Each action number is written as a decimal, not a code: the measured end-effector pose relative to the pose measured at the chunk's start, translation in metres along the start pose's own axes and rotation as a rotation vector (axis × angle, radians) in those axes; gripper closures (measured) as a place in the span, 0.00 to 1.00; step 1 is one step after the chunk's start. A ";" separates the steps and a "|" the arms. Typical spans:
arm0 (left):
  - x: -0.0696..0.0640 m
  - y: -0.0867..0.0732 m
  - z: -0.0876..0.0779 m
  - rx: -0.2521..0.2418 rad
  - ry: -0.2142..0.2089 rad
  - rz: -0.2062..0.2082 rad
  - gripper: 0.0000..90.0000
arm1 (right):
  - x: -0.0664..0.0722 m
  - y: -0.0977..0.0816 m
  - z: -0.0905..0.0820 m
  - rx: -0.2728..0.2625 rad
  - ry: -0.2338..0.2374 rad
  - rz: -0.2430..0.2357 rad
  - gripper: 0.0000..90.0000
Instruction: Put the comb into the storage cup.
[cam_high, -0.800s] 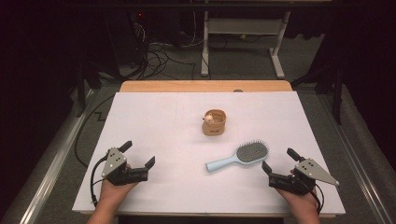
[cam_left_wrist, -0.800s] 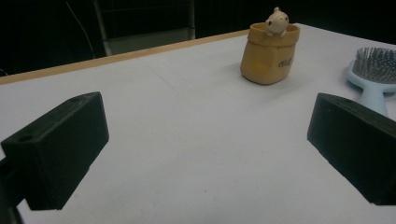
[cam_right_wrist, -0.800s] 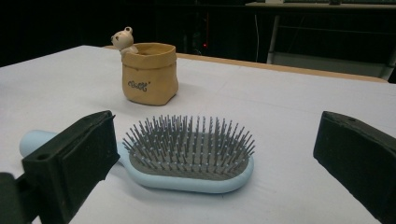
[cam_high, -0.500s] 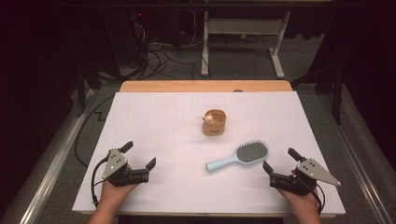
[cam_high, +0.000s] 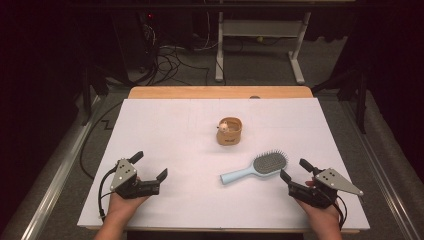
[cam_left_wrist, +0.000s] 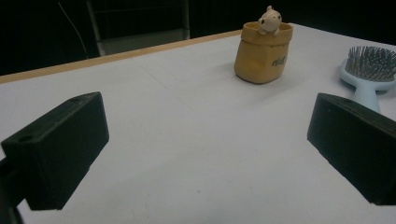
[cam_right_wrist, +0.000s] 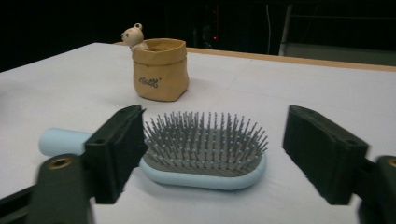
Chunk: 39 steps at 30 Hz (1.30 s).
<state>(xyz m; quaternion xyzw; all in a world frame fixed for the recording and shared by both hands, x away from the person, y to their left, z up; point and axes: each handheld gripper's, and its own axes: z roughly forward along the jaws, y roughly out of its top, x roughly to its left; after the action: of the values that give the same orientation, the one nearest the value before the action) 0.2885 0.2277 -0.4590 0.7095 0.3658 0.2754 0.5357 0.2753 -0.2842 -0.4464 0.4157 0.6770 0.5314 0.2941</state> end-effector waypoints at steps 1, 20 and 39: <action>0.000 0.000 0.000 0.000 0.000 0.000 0.00 | 0.000 0.000 0.000 0.001 0.003 0.001 0.32; 0.002 -0.001 0.000 0.005 -0.004 -0.002 0.00 | 0.045 0.012 0.035 0.091 0.107 0.008 1.00; 0.002 -0.002 0.001 -0.005 -0.023 0.004 0.00 | 0.119 0.015 0.121 0.304 0.230 -0.118 1.00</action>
<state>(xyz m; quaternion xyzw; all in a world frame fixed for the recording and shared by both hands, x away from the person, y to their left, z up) 0.2896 0.2289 -0.4609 0.7122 0.3575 0.2692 0.5408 0.3234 -0.1217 -0.4588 0.3513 0.8019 0.4488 0.1792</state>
